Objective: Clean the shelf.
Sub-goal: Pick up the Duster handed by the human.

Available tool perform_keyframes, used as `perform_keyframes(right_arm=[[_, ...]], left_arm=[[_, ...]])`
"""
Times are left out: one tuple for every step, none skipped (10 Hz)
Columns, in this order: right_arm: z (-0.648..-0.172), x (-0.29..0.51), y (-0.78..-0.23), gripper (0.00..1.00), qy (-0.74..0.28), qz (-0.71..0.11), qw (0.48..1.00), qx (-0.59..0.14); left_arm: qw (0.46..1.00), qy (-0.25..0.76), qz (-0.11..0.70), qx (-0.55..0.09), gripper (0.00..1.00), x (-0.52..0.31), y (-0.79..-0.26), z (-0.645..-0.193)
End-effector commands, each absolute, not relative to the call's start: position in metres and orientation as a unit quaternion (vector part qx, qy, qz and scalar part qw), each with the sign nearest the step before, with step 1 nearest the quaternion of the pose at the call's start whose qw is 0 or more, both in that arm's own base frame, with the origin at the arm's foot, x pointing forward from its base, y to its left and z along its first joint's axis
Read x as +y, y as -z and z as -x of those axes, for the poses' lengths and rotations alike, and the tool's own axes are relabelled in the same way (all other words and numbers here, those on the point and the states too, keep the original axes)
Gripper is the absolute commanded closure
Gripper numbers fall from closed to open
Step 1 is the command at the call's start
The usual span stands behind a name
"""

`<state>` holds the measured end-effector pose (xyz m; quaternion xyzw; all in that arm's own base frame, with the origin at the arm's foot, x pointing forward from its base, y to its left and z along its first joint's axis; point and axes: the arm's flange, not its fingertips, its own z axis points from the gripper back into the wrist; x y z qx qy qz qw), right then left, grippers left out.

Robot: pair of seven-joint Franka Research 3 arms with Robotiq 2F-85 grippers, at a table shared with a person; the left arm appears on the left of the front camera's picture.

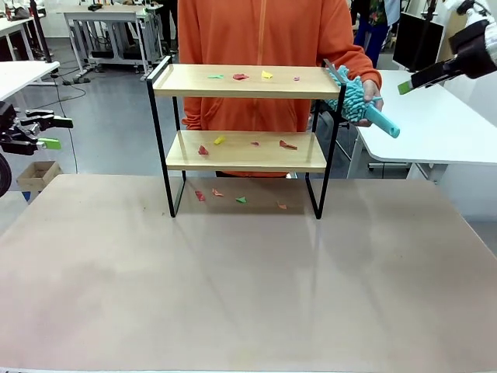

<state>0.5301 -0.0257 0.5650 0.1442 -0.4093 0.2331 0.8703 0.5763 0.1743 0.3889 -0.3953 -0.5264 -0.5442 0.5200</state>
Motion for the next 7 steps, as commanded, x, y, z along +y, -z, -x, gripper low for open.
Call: perform_keyframes(right_arm=[[-0.531,-0.045,-0.574,0.00,-0.240,-0.152,0.857,-0.430],[-0.531,-0.045,-0.574,0.00,-0.240,-0.152,0.857,-0.430],[-0.531,-0.045,-0.574,0.00,-0.240,-0.152,0.857,-0.430],[-0.530,-0.041,-0.571,0.00,-0.229,-0.144,0.868,-0.417],[-0.521,-0.013,-0.580,0.00,-0.220,-0.055,0.874,-0.429],[-0.510,0.017,-0.591,0.00,-0.204,-0.034,0.887,-0.414],[-0.501,0.039,-0.596,0.00,-0.184,-0.012,0.902,-0.389]], left_arm=[[0.518,0.545,0.395,-0.528,0.00,0.175,-0.392,-0.574],[0.518,0.545,0.395,-0.528,0.00,0.175,-0.392,-0.574],[0.518,0.545,0.395,-0.528,0.00,0.175,-0.392,-0.574],[0.518,0.545,0.395,-0.528,0.00,0.175,-0.392,-0.574],[0.518,0.545,0.395,-0.528,0.00,0.175,-0.392,-0.574],[0.518,0.545,0.395,-0.528,0.00,0.175,-0.392,-0.574],[0.518,0.545,0.395,-0.528,0.00,0.175,-0.392,-0.574]])
